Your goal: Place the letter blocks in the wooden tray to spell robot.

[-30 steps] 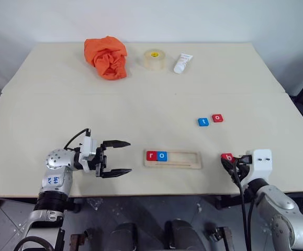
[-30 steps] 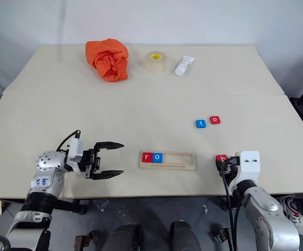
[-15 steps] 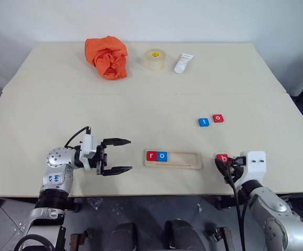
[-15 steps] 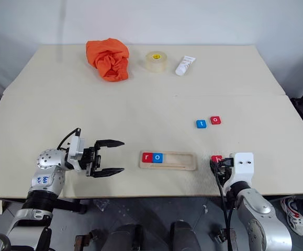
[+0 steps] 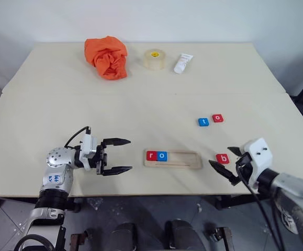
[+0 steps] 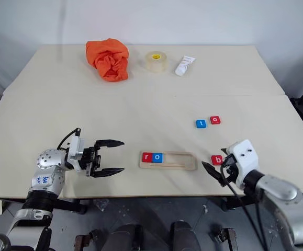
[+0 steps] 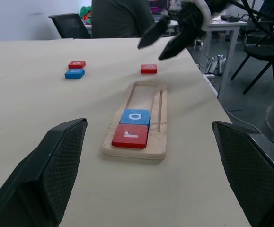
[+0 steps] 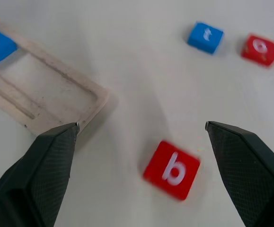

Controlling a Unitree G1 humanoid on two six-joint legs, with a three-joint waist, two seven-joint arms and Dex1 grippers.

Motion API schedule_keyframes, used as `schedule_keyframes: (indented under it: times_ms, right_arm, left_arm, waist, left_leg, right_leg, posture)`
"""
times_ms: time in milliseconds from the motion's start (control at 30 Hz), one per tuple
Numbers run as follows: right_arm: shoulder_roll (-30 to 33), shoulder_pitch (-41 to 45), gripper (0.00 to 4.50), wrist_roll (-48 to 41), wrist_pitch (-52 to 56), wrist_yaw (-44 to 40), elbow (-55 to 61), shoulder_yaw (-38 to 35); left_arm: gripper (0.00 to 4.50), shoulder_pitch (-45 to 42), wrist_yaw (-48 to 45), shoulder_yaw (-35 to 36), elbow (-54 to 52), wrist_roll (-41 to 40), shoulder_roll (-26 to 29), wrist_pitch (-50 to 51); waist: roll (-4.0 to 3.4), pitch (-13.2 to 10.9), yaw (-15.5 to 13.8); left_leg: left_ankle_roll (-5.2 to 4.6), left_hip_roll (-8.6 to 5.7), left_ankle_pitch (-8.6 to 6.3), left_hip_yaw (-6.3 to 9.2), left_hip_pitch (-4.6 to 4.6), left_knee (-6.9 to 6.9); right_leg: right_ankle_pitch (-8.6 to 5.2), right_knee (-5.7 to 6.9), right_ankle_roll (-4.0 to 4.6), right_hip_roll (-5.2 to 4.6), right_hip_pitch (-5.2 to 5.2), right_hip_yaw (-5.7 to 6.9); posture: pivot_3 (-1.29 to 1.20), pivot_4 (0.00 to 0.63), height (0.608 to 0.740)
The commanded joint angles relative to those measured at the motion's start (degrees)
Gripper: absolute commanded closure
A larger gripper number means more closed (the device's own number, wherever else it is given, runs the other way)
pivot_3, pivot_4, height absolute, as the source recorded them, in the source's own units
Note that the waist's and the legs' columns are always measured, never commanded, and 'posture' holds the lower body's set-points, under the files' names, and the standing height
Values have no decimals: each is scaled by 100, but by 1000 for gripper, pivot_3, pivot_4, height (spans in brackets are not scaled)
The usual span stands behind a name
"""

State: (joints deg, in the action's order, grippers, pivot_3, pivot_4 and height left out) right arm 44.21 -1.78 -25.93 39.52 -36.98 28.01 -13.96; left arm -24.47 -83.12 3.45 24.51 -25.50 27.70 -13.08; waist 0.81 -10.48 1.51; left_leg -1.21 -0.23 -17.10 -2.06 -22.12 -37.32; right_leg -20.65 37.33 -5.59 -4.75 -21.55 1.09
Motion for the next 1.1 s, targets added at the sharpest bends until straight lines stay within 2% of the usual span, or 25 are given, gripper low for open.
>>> schedule_keyframes:
  times_ms: [33,133,233,333,467,733,833,1067,1100]
  right_arm:
    - [684,389,24,159,-449,-977,-659,244]
    - [1447,1004,24,516,-911,-2081,-1673,879]
    - [1812,1621,24,1016,-1626,-2883,-2646,1505]
    - [1805,2258,24,1502,-2391,-3400,-3576,1994]
    - [1562,2939,24,1865,-2832,-3728,-4337,2363]
    - [1305,3072,24,2008,-2918,-3911,-4386,2436]
    - [1247,3005,659,1981,-2835,-3896,-4293,2390]
    - [1088,2757,3011,1864,-2807,-3938,-4246,2262]
    - [1021,2783,3035,1800,-2789,-3916,-4267,2184]
  left_arm:
    - [0,-14,-21,58,-89,-40,28,-73]
    - [0,10,-32,50,-119,-43,23,-88]
    - [0,66,-53,47,-160,-50,23,-108]
    - [0,156,-56,43,-240,-57,24,-124]
    - [0,275,41,77,-381,-71,23,-123]
    - [0,545,248,123,-754,-119,57,-49]
    - [0,578,284,117,-809,-126,57,-36]
    - [0,509,331,86,-776,-107,31,-19]
    - [0,480,335,82,-761,-106,28,-14]
  waist:
    - [0,0,-1]
    - [0,0,1]
    - [1,-1,2]
    - [1,-1,6]
    - [1,-1,19]
    - [1,-1,6]
    - [1,-1,6]
    - [1,-1,15]
    - [1,-1,14]
  left_leg:
    - [-1,0,0,0,-1,-2]
    - [-1,0,0,-1,-3,-5]
    - [0,0,1,-1,-4,-9]
    - [9,0,6,-2,-5,-12]
    - [20,0,12,-2,-6,-18]
    - [26,2,12,1,-7,-28]
    - [27,2,11,2,-7,-32]
    - [30,5,11,1,-5,-40]
    - [30,5,11,1,-5,-42]
  right_leg:
    - [0,0,0,0,0,0]
    - [0,-3,0,-1,0,1]
    - [0,-4,0,-1,0,3]
    - [0,-6,0,-1,1,4]
    - [0,-5,-1,-1,0,5]
    - [0,-2,-1,-3,2,10]
    - [0,-1,-1,-3,5,11]
    - [0,5,0,-2,6,12]
    - [0,5,0,-2,8,12]
  posture:
    - [0,150,740]
    - [0,150,740]
    - [0,150,740]
    - [0,150,740]
    - [0,150,740]
    - [0,150,740]
    - [0,150,740]
    - [0,150,740]
    - [0,150,740]
